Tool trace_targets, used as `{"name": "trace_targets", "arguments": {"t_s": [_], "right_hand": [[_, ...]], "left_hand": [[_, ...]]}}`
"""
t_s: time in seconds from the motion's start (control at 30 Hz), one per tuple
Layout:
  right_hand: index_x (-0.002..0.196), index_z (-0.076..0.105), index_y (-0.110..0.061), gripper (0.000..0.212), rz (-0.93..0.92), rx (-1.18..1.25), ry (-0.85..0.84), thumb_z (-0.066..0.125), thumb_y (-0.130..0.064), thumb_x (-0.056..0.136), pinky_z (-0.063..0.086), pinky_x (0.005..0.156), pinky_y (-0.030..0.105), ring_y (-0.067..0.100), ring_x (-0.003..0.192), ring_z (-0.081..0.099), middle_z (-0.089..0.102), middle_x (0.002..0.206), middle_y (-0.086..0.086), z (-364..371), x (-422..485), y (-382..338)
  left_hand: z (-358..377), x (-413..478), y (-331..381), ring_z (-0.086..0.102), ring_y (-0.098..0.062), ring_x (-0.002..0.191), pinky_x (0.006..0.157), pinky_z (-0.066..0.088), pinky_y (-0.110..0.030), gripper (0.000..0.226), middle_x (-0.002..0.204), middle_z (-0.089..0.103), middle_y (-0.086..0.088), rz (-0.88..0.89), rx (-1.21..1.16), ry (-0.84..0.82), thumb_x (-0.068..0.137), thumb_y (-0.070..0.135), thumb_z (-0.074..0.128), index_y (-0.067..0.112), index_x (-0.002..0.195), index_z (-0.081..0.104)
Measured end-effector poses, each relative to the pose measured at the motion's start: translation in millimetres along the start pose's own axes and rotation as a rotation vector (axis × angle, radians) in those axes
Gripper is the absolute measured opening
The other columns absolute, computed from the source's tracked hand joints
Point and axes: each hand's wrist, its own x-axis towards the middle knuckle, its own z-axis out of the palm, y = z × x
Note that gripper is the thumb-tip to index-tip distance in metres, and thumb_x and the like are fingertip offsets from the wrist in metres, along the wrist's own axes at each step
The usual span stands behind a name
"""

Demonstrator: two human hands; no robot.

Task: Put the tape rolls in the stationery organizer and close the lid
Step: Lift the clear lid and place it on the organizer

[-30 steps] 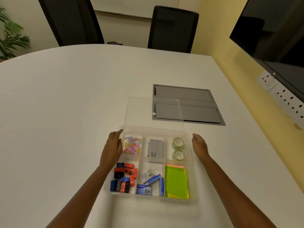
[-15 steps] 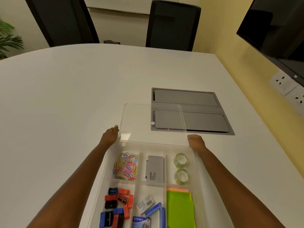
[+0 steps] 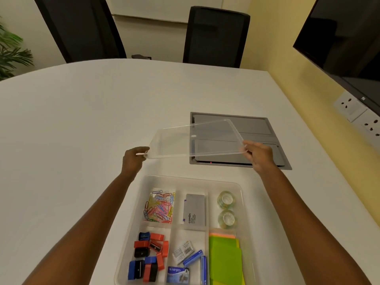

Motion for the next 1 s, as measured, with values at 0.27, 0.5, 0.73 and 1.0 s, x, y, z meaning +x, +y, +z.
{"name": "trace_targets", "arguments": {"t_s": [0.27, 0.5, 0.73, 1.0], "right_hand": [[0.108, 0.058, 0.01, 0.021, -0.029, 0.208, -0.105, 0.048, 0.012, 0.09, 0.058, 0.076, 0.027, 0.022, 0.083, 0.062, 0.06, 0.085, 0.009, -28, -76, -45], [0.08, 0.062, -0.001, 0.022, -0.084, 0.238, -0.271, 0.046, 0.008, 0.092, 0.059, 0.053, 0.014, 0.005, 0.055, 0.072, 0.063, 0.088, 0.01, -61, -142, -59], [0.089, 0.062, -0.012, 0.026, -0.319, 0.172, -0.367, 0.039, -0.005, 0.099, 0.06, 0.063, 0.014, 0.003, 0.064, 0.072, 0.062, 0.087, 0.007, -72, -188, -66], [0.109, 0.062, 0.0, 0.02, -0.741, -0.349, -0.051, 0.057, -0.008, 0.092, 0.042, 0.068, -0.007, 0.017, 0.094, 0.055, 0.061, 0.101, 0.005, -76, -199, -24]], "left_hand": [[-23, -61, 17, 0.054, -0.031, 0.109, 0.093, 0.044, -0.036, 0.031, 0.12, 0.055, -0.025, 0.296, -0.064, 0.076, 0.085, -0.004, 0.053, 0.004, 0.114, 0.06], [-52, -104, 24, 0.051, -0.03, 0.107, 0.096, 0.042, -0.036, 0.034, 0.113, 0.056, -0.021, 0.52, -0.053, 0.118, 0.082, -0.016, 0.051, 0.006, 0.107, 0.059], [-72, -131, 52, 0.052, -0.023, 0.098, 0.091, 0.044, -0.033, 0.017, 0.092, 0.057, -0.009, 0.318, -0.38, 0.236, 0.091, -0.003, 0.043, 0.002, 0.091, 0.058], [-93, -168, 74, 0.052, -0.012, 0.074, 0.072, 0.044, -0.021, 0.035, 0.076, 0.053, -0.003, 0.337, -0.435, 0.035, 0.091, -0.005, 0.039, 0.022, 0.076, 0.055]]}}
